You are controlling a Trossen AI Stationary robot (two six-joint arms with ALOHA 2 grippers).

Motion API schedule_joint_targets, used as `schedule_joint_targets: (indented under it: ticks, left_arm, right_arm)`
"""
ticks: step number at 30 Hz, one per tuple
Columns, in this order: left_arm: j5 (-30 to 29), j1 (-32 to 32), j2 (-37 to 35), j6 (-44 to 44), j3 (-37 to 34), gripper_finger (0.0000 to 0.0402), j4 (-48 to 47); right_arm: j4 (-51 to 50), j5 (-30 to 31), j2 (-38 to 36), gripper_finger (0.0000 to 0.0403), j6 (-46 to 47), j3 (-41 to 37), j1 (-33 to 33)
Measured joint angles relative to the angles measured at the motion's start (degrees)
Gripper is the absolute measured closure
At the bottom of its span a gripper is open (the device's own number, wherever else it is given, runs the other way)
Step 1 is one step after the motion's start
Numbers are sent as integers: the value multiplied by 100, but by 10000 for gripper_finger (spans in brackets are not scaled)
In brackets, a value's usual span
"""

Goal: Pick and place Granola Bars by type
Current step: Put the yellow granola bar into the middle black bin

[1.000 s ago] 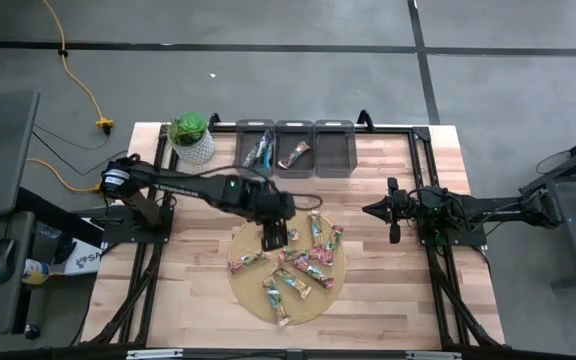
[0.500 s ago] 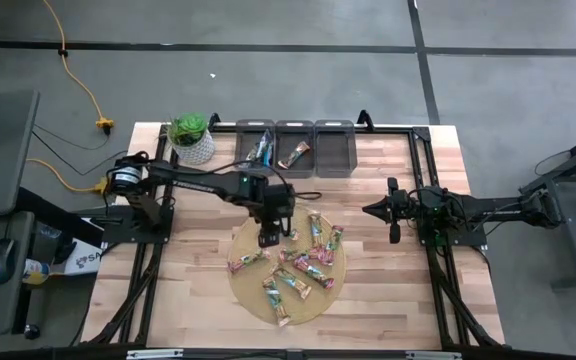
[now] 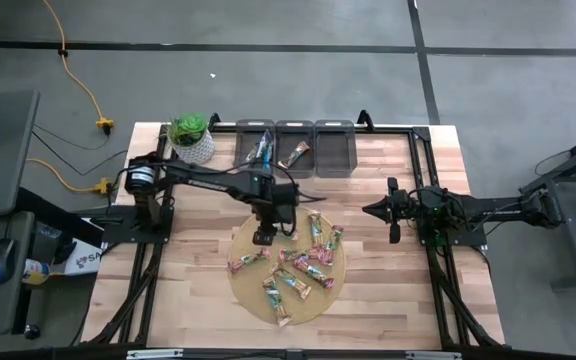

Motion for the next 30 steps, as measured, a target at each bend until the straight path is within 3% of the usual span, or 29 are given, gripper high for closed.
schedule_joint_targets:
  ticks: [9,21,30]
  left_arm:
    - [-554,2,287,723,7,197,69]
    - [-228,4,287,1052,7,197,200]
    - [-169,6,686,905,22,197,317]
  right_arm:
    - [4,0,21,403,-2,2,0]
    - [-3,0,27,403,-2,2,0]
    - [-30,0,25,403,0,2,0]
